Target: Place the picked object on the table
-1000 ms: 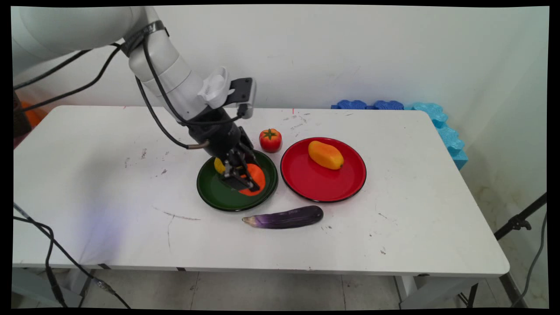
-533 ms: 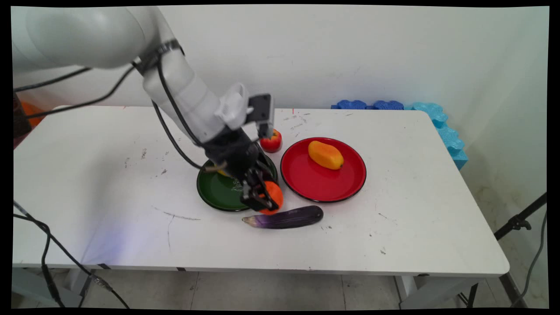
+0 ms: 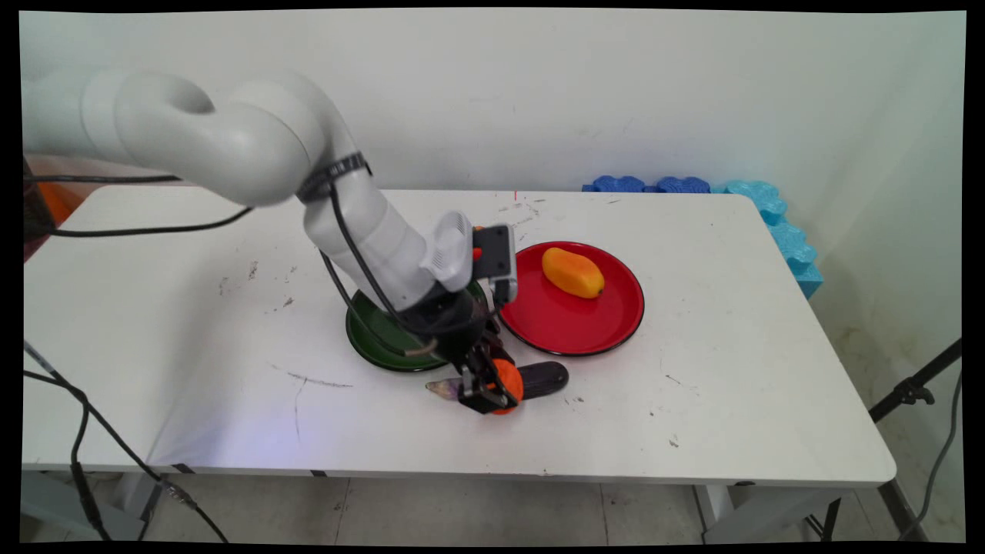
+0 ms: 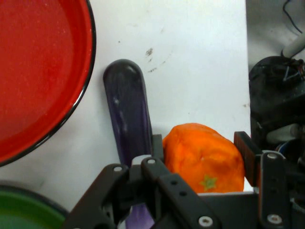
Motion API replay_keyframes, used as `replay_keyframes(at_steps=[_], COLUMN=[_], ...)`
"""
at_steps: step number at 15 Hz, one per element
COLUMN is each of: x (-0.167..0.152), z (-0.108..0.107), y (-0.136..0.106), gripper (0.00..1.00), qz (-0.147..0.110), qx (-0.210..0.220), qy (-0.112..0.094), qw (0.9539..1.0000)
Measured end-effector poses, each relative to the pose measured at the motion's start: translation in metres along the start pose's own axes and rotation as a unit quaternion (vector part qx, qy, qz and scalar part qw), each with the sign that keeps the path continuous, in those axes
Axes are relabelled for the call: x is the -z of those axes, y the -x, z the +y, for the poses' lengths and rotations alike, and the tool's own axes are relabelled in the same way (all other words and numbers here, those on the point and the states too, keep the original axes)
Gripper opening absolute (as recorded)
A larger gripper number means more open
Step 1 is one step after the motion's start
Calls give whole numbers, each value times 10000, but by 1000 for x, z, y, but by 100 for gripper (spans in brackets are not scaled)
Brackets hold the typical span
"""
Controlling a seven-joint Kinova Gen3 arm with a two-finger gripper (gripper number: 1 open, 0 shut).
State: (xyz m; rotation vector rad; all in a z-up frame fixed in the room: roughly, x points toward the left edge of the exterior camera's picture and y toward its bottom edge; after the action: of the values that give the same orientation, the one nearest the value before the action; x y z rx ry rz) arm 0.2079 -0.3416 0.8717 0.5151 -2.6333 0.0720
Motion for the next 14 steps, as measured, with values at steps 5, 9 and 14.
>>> replay_keyframes(at_steps=[5,9,14], x=[-23,-37,-47], z=[5,8,10], y=[3,7,9], gripper=[0,0,0], qz=[17,17,35], qx=[138,194,216], qy=[1,-15,-36], qw=[9999,9998,9998])
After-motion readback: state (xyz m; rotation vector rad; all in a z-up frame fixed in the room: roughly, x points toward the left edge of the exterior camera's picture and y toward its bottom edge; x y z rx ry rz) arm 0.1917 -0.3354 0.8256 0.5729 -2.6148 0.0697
